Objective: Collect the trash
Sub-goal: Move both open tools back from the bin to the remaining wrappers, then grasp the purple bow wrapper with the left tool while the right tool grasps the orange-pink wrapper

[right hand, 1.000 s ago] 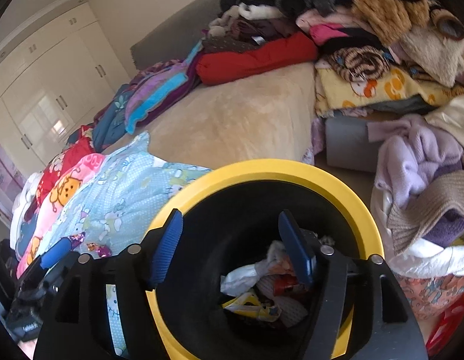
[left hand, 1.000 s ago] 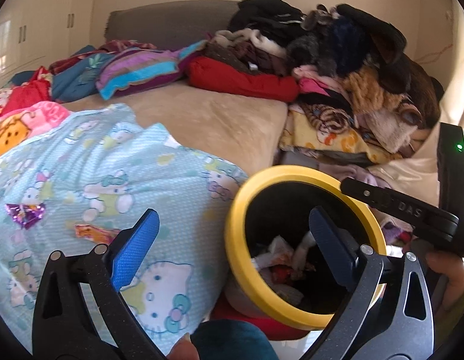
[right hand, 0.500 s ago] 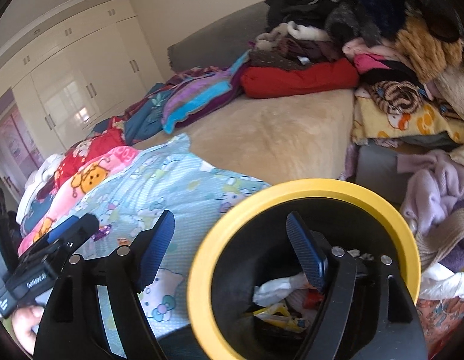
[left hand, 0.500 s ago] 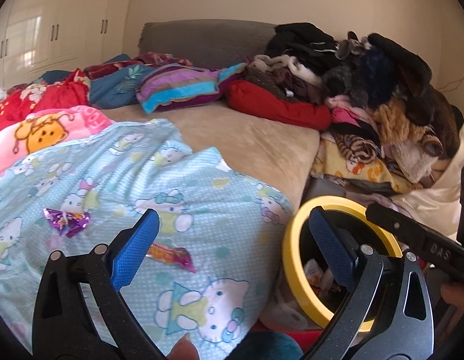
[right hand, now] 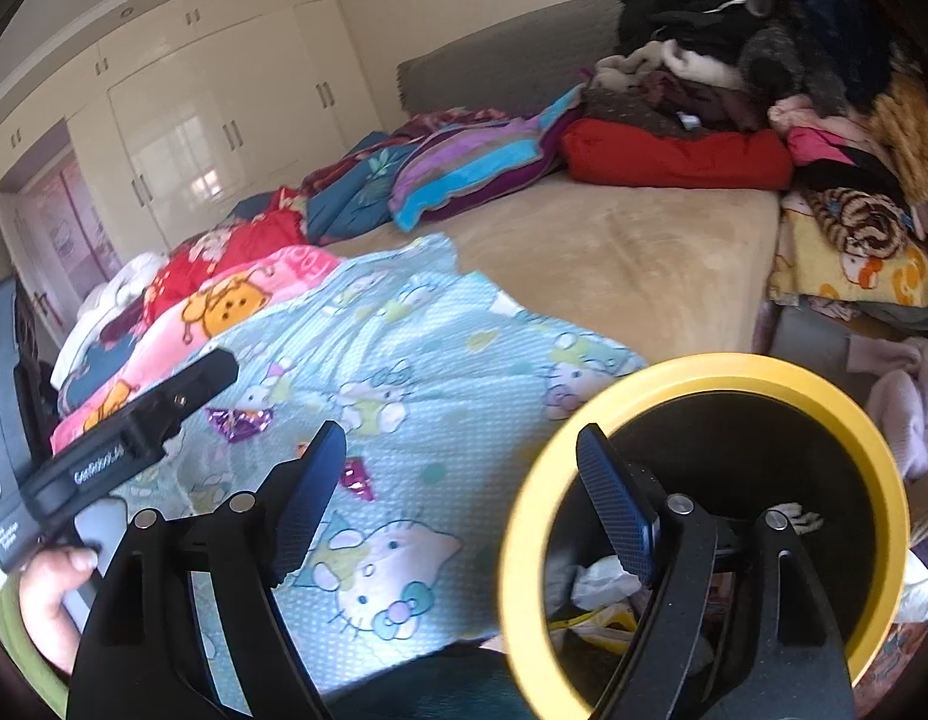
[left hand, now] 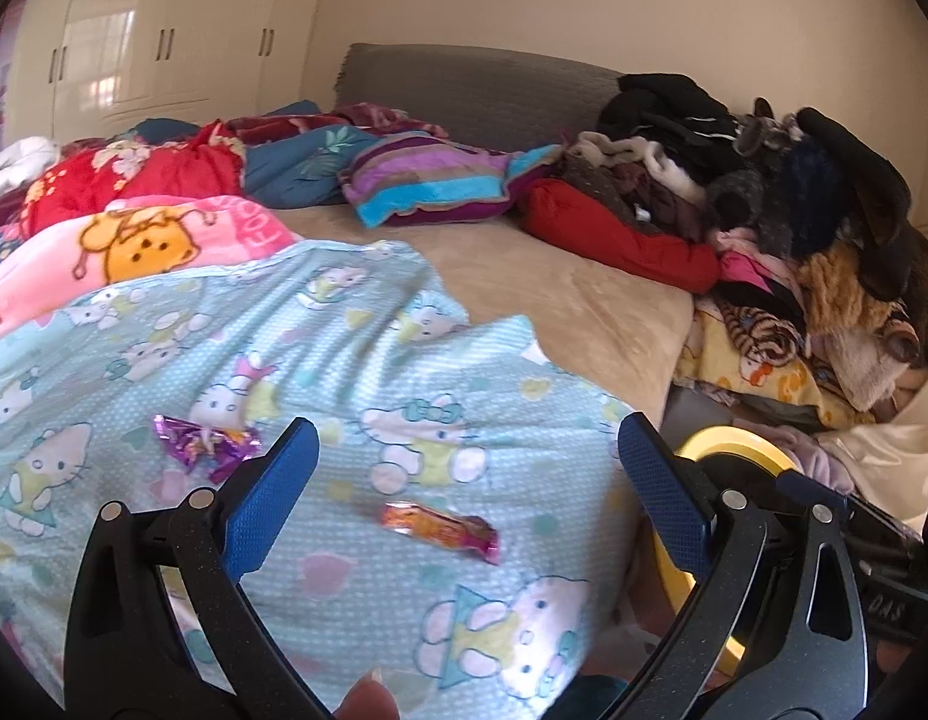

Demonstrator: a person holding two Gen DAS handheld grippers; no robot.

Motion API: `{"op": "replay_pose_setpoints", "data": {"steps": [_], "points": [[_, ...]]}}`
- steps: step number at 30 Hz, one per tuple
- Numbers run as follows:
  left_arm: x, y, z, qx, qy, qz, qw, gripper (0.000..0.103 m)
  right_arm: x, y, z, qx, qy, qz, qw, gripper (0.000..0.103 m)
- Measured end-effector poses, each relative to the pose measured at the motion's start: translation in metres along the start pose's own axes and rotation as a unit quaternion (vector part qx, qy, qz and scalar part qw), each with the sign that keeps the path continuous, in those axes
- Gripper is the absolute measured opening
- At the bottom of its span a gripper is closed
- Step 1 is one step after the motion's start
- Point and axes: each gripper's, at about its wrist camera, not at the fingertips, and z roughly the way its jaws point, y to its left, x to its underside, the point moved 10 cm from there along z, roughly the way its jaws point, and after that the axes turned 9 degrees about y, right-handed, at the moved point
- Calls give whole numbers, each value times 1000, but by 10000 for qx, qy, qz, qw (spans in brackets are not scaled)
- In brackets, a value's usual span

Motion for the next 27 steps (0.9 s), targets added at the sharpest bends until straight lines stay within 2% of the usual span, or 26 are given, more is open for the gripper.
{"op": "replay_pose_setpoints", "data": {"steps": [9, 16, 25, 27], "points": [[-2, 74, 7, -418, 45, -527, 9977, 92, 8, 45, 48, -182, 461, -366, 9981, 77], [7, 139, 16, -748, 193, -1038, 9916, 92, 18, 65, 93, -310, 924, -422, 9943, 77], [19, 186, 38, -773, 459, -1549, 9838, 92, 26, 75, 140, -498, 1425, -248, 9882, 77], [21, 192, 47, -789, 558, -1594, 9825, 92, 30, 75, 150, -552, 1543, -168, 9863, 72]]}}
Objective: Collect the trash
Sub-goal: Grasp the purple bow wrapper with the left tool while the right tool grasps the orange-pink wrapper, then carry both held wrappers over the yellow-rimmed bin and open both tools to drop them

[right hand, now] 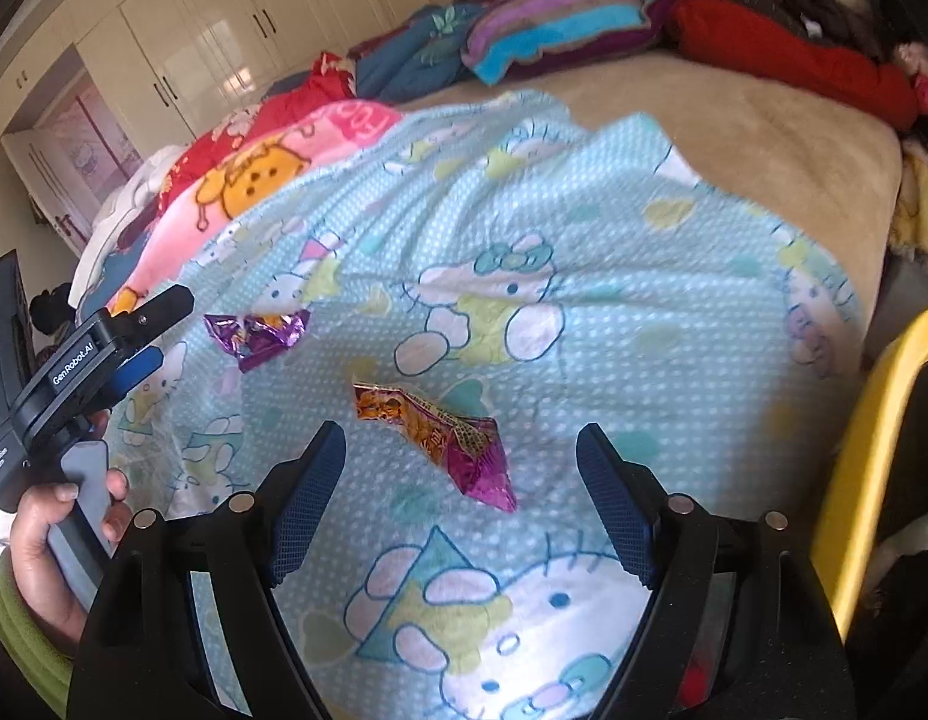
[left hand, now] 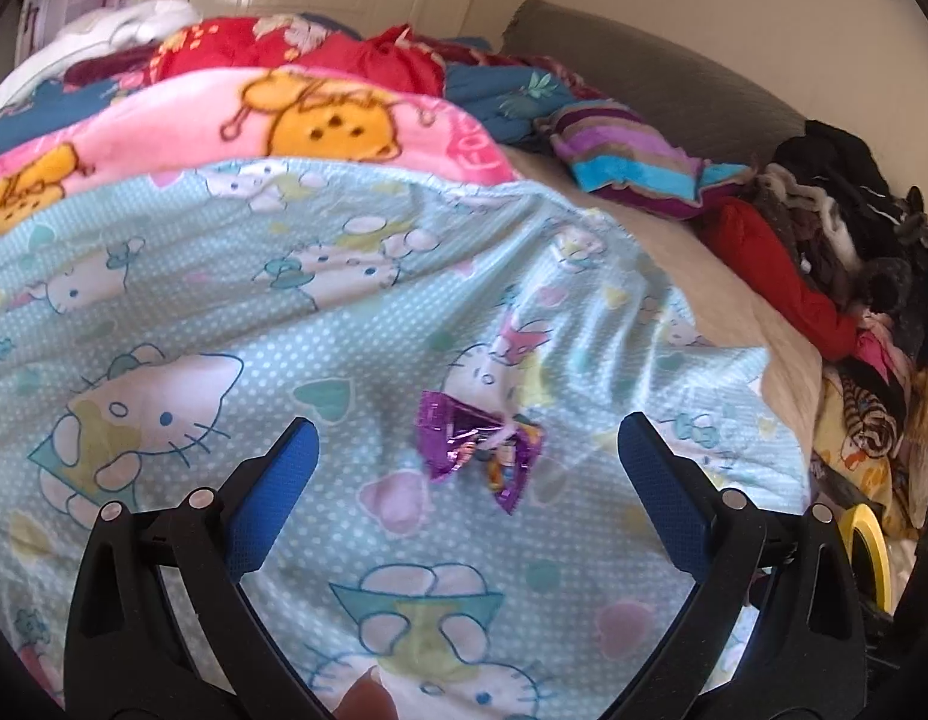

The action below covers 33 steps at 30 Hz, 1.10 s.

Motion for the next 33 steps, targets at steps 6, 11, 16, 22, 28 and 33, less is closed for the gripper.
{"op": "replay_pose_setpoints", "data": {"steps": [6, 11, 16, 22, 28, 33], "points": [[-1, 7, 21, -63, 187, -85, 9998, 78, 12, 12, 13, -155, 181, -130, 9996, 22], [-5, 7, 35, -22, 315, -135, 9994, 54, 27, 23, -1, -321, 39, -288, 9991, 21], [1, 1, 37, 110, 421, -220, 9988, 28, 36, 25, -16, -363, -54, -320, 9988, 21], [12, -28, 20, 326, 319, 143, 9989, 16, 33, 22, -42, -414, -349, -283, 9981, 21], [23, -66, 5, 602, 292, 526, 9964, 11, 28, 9, -63, -381, -584, -139, 9975, 21], [29, -100, -9, 860, 246, 837, 9925, 11, 28, -8, -82, -308, -745, 41, 9967, 21]]}}
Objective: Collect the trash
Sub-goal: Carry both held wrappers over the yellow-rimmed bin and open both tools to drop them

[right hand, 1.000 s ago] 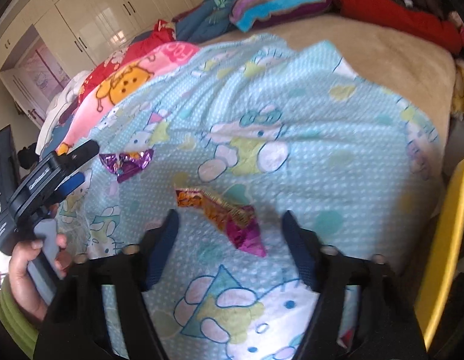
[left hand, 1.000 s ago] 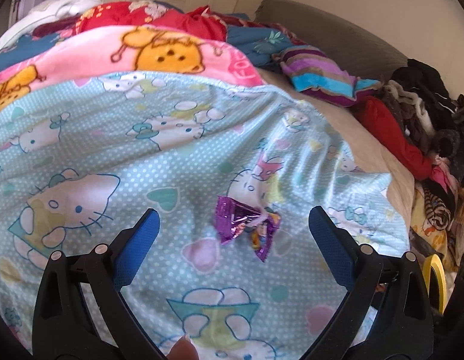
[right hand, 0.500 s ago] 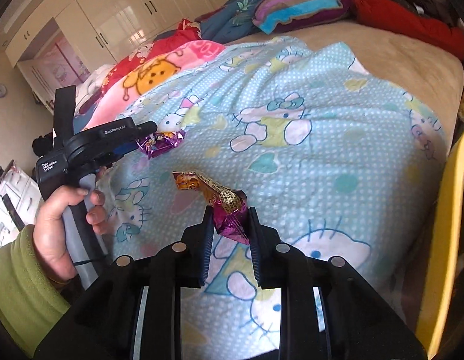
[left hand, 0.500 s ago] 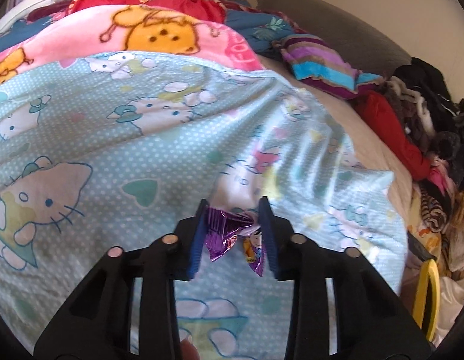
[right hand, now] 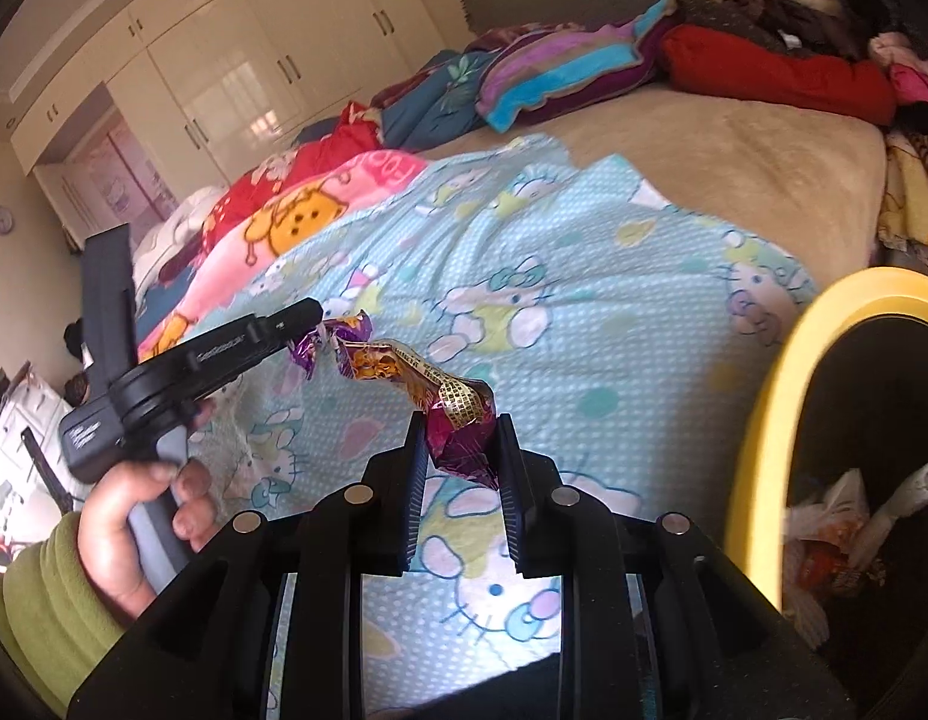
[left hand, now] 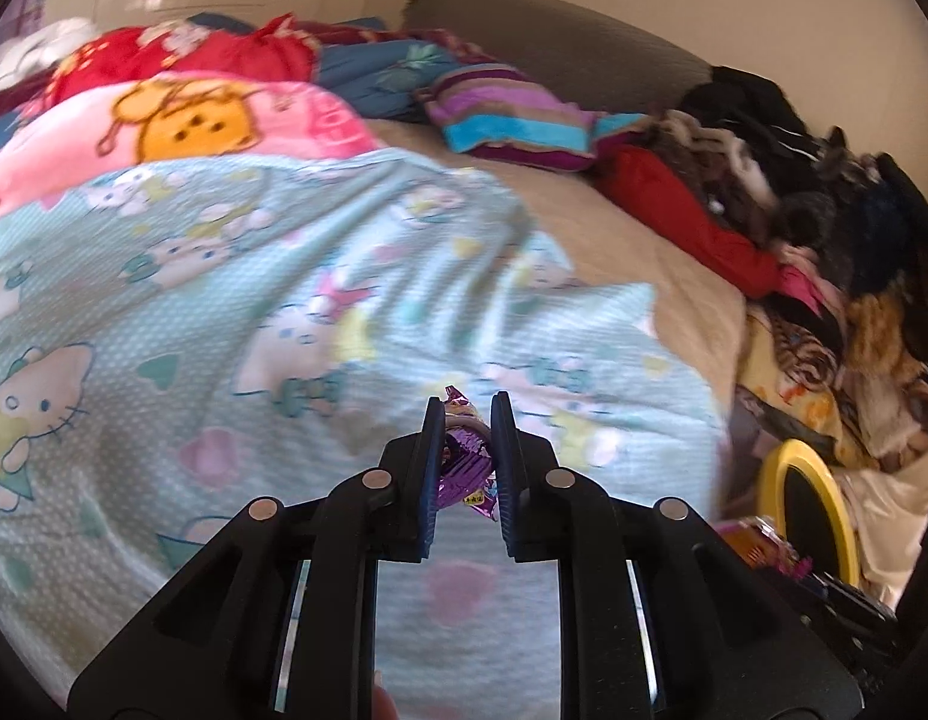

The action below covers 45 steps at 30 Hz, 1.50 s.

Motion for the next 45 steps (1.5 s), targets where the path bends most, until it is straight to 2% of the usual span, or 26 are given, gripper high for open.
{"op": "replay_pose_setpoints", "data": {"steps": [9, 25, 34, 45], "points": [[5, -71, -14, 416, -64, 592, 9974, 11, -7, -38, -36, 275, -361, 295, 9985, 21], [30, -146, -25, 802, -12, 1254, 9889, 11, -2, -118, -87, 872, -745, 928, 9891, 21], [51, -190, -32, 987, 8, 1768, 9793, 11, 10, -164, -107, 1359, -800, 1249, 9796, 21], [74, -232, -30, 1221, 134, 2211, 9675, 11, 25, -200, -120, 1560, -748, 1632, 9713, 22]]}}
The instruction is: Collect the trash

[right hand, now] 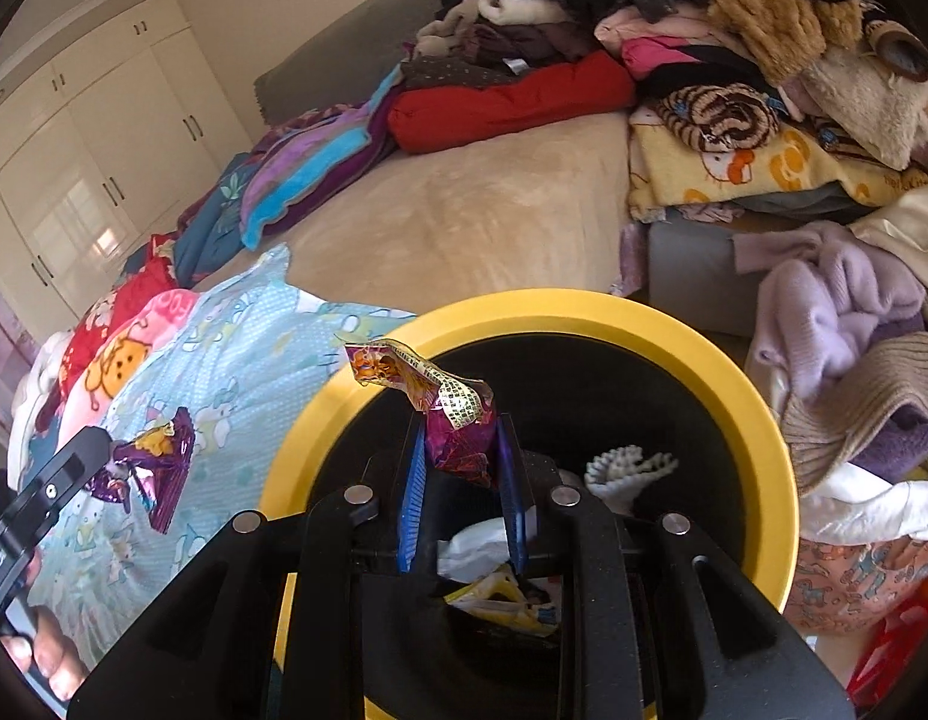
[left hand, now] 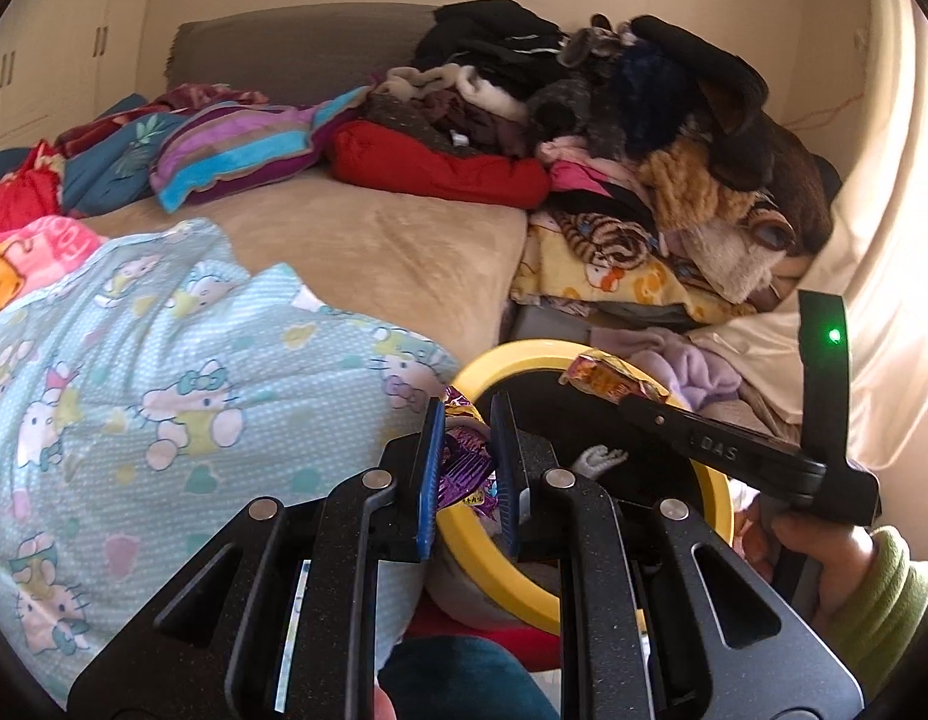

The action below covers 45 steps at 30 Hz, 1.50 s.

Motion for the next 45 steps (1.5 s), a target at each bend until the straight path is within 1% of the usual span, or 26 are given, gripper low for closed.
{"op": "replay_pose_setpoints", "data": {"steps": [3, 9, 11, 12, 13, 15, 18, 19, 20, 21, 22, 23, 24, 25, 26, 27, 28, 30, 32, 35, 37, 41, 45], "points": [[2, -9, 4, 57, 38, 87, 9999, 11, 2, -10, 1, 58, 71, 80, 9999, 22], [5, -27, 14, 187, 113, 240, 9995, 11, 6, -24, 1, 52, 180, 298, 9994, 26], [6, -33, 18, 262, 159, 280, 9991, 11, 6, -28, 0, 49, 210, 365, 9991, 31], [7, -36, 21, 297, 186, 311, 9989, 12, 6, -31, -1, 48, 198, 417, 9989, 38], [7, -38, 23, 305, 194, 338, 9988, 12, 6, -32, -2, 52, 191, 434, 9989, 41], [8, -45, 29, 379, 239, 391, 9982, 12, 7, -36, -4, 83, 195, 454, 9987, 42], [10, -49, 36, 430, 308, 406, 9978, 14, 7, -43, -9, 141, 199, 532, 9983, 44], [11, -50, 39, 449, 335, 411, 9976, 15, 7, -45, -11, 152, 194, 547, 9982, 48], [12, -51, 41, 458, 359, 415, 9974, 18, 6, -46, -15, 173, 175, 548, 9982, 56], [12, -51, 43, 455, 377, 413, 9974, 19, 5, -48, -19, 196, 147, 527, 9983, 58], [12, -50, 44, 454, 386, 405, 9974, 24, 4, -48, -24, 229, 120, 476, 9985, 60], [12, -50, 45, 435, 392, 387, 9975, 36, 4, -48, -28, 258, 108, 442, 9986, 64], [12, -49, 44, 434, 398, 363, 9976, 42, 4, -48, -32, 291, 89, 399, 9987, 66], [11, -46, 43, 420, 386, 316, 9979, 48, 5, -47, -35, 300, 73, 356, 9989, 71], [11, -44, 42, 387, 372, 287, 9981, 57, 5, -45, -40, 307, 37, 292, 9991, 75], [10, -40, 39, 339, 344, 236, 9986, 63, 5, -43, -44, 328, -10, 222, 9992, 76], [9, -36, 37, 305, 305, 195, 9989, 73, 4, -42, -47, 341, -51, 184, 9992, 79], [8, -29, 30, 189, 231, 152, 9994, 79, 3, -34, -56, 283, -145, 73, 9995, 85], [6, -21, 23, 40, 169, 129, 9998, 92, 5, -19, -64, 199, -227, -159, 9994, 90], [5, -7, 10, -109, 42, 65, 9999, 92, 9, -1, -76, 156, -399, -432, 9981, 96], [5, 3, 0, -249, -46, 19, 9997, 92, 13, 12, -86, 82, -579, -529, 9969, 96], [10, 21, -22, -486, -180, -14, 9987, 92, 17, 28, -102, -64, -917, -464, 9947, 96], [19, 36, -47, -748, -302, -24, 9967, 92, 23, 41, -117, -5, -1327, -521, 9898, 97]]}}
